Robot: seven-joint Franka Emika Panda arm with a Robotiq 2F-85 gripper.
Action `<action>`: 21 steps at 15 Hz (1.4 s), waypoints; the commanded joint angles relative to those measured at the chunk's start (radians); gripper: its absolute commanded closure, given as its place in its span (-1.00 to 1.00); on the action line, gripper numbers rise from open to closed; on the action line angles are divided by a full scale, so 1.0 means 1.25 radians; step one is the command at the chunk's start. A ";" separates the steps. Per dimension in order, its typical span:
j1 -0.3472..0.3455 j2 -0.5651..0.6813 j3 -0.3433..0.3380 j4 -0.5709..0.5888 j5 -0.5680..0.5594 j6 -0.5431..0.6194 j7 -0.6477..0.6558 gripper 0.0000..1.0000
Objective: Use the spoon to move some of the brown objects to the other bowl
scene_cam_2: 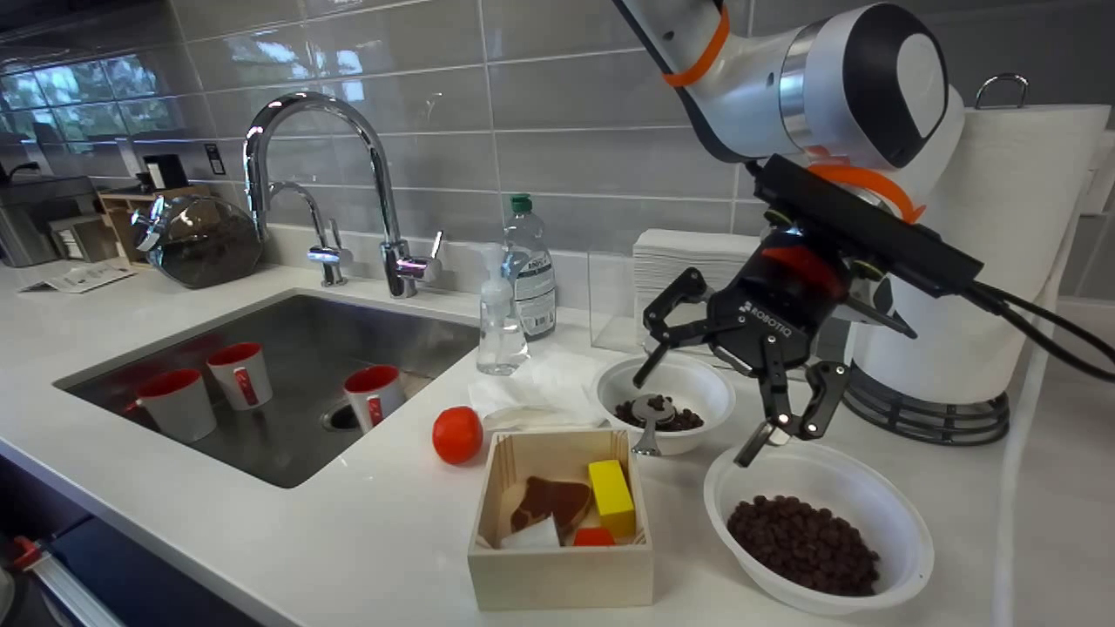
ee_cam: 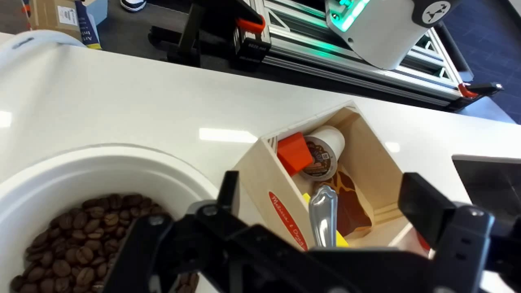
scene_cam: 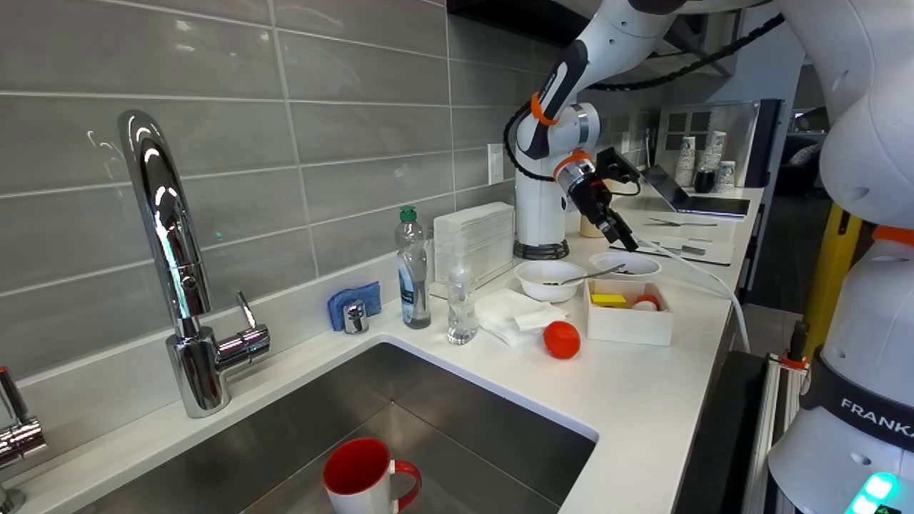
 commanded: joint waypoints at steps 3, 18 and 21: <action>0.007 -0.118 -0.030 -0.095 0.028 0.068 0.060 -1.00; 0.164 -0.477 -0.027 -0.521 0.023 0.403 0.215 -1.00; 0.193 -0.545 -0.029 -0.582 0.012 0.450 0.271 -1.00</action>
